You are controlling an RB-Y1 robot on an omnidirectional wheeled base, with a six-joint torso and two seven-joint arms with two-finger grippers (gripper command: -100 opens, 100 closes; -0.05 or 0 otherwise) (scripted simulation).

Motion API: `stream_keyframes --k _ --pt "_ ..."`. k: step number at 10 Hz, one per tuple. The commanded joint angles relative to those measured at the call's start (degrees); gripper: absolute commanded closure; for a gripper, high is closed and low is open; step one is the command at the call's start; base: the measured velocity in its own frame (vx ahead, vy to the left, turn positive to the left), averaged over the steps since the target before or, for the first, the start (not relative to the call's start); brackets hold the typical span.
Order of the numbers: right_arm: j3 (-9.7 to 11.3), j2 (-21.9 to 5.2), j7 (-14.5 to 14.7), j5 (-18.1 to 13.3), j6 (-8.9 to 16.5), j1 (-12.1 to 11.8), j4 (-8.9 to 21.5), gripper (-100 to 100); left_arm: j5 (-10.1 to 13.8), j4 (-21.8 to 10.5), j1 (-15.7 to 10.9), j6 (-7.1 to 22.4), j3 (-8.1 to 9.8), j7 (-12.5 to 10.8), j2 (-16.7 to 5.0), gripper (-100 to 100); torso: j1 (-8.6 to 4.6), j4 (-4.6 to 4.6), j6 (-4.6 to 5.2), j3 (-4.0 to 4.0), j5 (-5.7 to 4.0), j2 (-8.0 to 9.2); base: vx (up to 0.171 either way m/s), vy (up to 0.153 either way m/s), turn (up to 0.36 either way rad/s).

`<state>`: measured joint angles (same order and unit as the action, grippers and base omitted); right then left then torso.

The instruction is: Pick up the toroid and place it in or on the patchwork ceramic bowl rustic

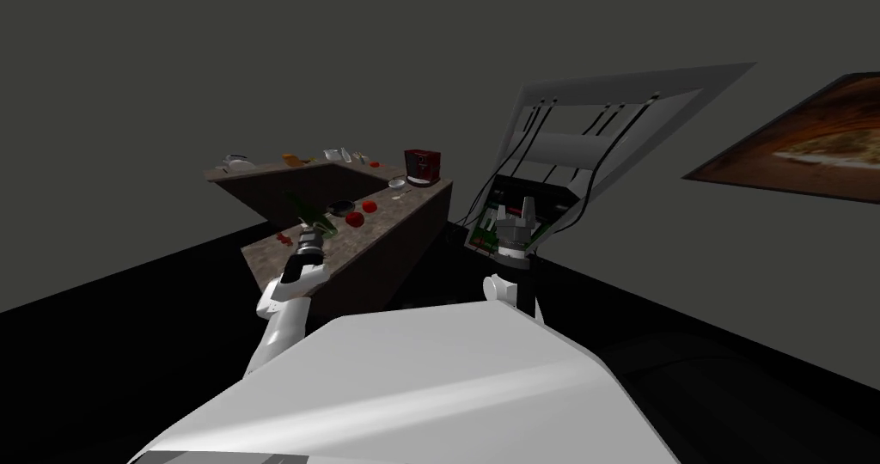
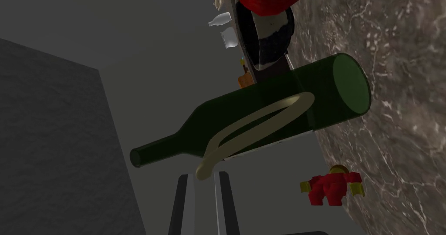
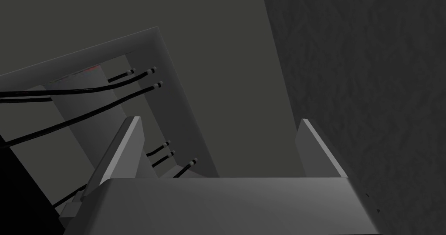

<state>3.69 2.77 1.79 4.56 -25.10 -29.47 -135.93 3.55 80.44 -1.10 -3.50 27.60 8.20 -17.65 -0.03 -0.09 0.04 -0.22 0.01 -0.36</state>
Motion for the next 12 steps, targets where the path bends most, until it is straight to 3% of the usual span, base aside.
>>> stream_keyframes --k 1,6,7,8,9,10,11,12 --pt "0.0 0.0 0.0 0.0 0.0 0.0 0.0 0 0.2 0.4 -0.5 2.9 0.74 -0.1 -1.4 100 0.00 0.00 0.00 0.00 0.00 0.00 0.105 -0.030 -0.078" --pt "0.0 0.0 0.0 0.0 0.0 0.0 0.0 0 0.5 2.0 -1.3 10.5 2.37 -0.9 -5.6 100 0.12 -0.04 -0.02 -0.06 0.04 -0.08 0.132 -0.022 -0.069" --pt "0.0 0.0 0.0 0.0 0.0 0.0 0.0 0 0.5 2.0 -1.3 11.4 2.37 -0.9 -5.6 100 0.07 0.00 0.00 -0.05 0.00 -0.10 0.100 -0.008 -0.033" --pt "0.0 0.0 0.0 0.0 0.0 0.0 0.0 0 0.5 2.5 -1.4 13.5 2.83 -1.2 -7.1 100 0.09 -0.03 -0.03 -0.03 0.03 -0.04 0.109 0.002 -0.075" --pt "0.0 0.0 0.0 0.0 0.0 0.0 0.0 0 0.5 2.5 -1.4 14.1 2.83 -1.2 -7.1 100 0.13 0.00 -0.01 -0.03 0.00 -0.07 0.093 0.013 -0.035" --pt "0.0 0.0 0.0 0.0 0.0 0.0 0.0 0 0.4 3.1 -1.5 16.4 3.24 -1.6 -8.7 100 0.16 -0.02 -0.03 -0.01 0.05 0.00 0.106 0.020 -0.064" --pt "0.0 0.0 0.0 0.0 0.0 0.0 0.0 0 0.4 3.1 -1.5 16.8 3.24 -1.6 -8.7 100 0.21 0.00 -0.03 -0.01 0.03 -0.04 0.092 0.019 -0.035" --pt "0.0 0.0 0.0 0.0 0.0 0.0 0.0 0 0.4 3.6 -1.6 18.9 3.60 -2.0 -10.2 100 0.20 -0.01 -0.05 0.00 0.06 0.02 0.113 0.018 -0.065"
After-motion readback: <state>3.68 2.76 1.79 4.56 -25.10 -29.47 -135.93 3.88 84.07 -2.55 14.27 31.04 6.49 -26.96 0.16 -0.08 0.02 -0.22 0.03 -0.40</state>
